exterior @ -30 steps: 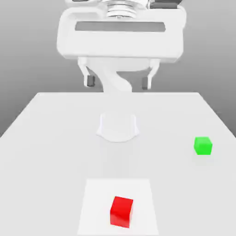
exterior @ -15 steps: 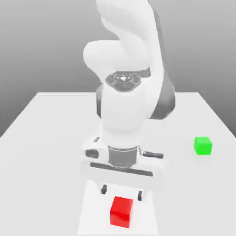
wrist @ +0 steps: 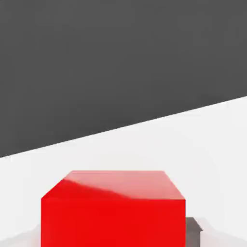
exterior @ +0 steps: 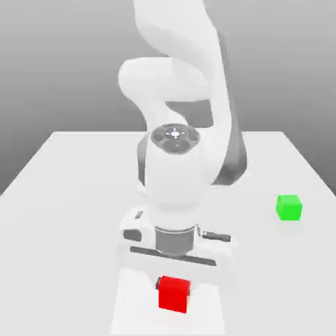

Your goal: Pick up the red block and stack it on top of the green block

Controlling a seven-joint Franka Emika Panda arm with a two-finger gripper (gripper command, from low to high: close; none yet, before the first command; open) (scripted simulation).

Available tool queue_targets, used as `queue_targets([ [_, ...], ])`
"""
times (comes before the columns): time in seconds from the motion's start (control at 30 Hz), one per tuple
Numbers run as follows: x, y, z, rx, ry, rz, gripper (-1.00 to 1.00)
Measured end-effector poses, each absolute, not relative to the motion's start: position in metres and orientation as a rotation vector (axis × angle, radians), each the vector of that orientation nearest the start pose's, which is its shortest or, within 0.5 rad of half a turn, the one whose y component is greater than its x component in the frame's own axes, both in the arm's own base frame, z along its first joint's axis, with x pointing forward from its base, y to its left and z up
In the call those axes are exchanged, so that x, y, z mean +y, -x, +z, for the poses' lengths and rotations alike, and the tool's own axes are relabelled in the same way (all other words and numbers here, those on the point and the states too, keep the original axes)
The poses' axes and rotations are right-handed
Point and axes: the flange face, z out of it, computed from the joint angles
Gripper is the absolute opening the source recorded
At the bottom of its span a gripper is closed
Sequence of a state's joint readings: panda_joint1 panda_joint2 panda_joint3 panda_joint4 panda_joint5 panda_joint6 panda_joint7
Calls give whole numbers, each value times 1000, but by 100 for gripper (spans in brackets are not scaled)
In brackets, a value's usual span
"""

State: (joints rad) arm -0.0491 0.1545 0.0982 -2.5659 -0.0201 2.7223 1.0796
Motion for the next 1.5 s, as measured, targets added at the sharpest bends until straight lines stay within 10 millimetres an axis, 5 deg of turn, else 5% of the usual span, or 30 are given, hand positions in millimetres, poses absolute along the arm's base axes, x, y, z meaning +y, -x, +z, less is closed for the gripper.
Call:
queue_targets([
  [0.1,98,-429,227,1368,2789,18,-100],
  [0.27,215,-361,247,1086,2884,47,-100],
  [0.57,310,-213,256,754,3011,46,-100],
  [0.7,325,-142,249,593,3076,11,-100],
  [0.77,327,-131,245,565,3086,-3,-100],
  [1.5,327,-129,184,560,3089,-10,-100],
])
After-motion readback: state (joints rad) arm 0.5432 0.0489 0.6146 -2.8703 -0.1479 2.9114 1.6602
